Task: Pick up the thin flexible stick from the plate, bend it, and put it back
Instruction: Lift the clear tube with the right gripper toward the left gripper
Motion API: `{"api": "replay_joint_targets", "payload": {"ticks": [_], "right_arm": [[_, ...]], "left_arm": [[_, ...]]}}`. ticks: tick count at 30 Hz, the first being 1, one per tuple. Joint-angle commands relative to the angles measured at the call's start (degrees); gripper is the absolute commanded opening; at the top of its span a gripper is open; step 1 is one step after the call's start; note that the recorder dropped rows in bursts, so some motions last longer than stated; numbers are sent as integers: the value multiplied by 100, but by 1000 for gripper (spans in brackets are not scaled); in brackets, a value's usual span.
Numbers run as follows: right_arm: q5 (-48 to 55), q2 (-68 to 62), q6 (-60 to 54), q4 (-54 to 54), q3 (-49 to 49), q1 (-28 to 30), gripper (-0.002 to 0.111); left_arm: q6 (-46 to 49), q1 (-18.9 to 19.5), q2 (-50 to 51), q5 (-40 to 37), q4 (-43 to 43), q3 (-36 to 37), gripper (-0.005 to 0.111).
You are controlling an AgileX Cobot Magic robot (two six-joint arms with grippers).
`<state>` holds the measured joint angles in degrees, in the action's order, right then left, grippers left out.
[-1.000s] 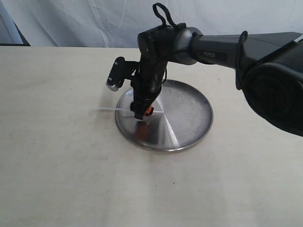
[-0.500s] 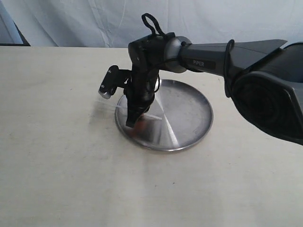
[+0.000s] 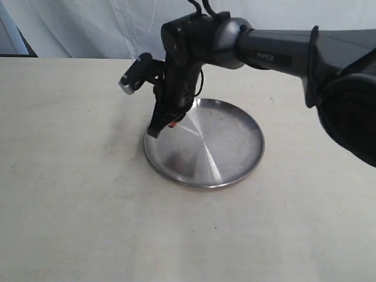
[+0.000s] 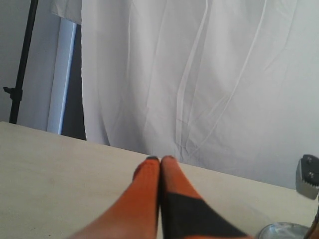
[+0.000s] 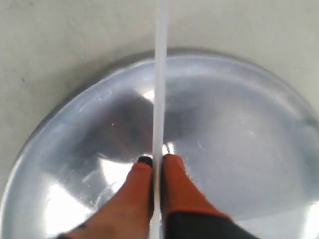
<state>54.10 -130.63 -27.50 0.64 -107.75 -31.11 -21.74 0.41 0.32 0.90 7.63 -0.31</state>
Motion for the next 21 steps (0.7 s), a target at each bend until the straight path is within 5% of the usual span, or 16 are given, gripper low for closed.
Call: {"api": "replay_joint_targets", "payload": {"ticks": [1, 12, 21], "right_arm": [[197, 475, 362, -29, 4, 28, -1], [1050, 1494, 654, 813, 175, 28, -1], [825, 2881, 435, 1578, 1789, 28, -1]], "left_arm": [[-10, 3, -32, 37, -9, 31, 0], [-10, 3, -32, 37, -9, 31, 0], [-10, 3, -32, 143, -9, 31, 0]]}}
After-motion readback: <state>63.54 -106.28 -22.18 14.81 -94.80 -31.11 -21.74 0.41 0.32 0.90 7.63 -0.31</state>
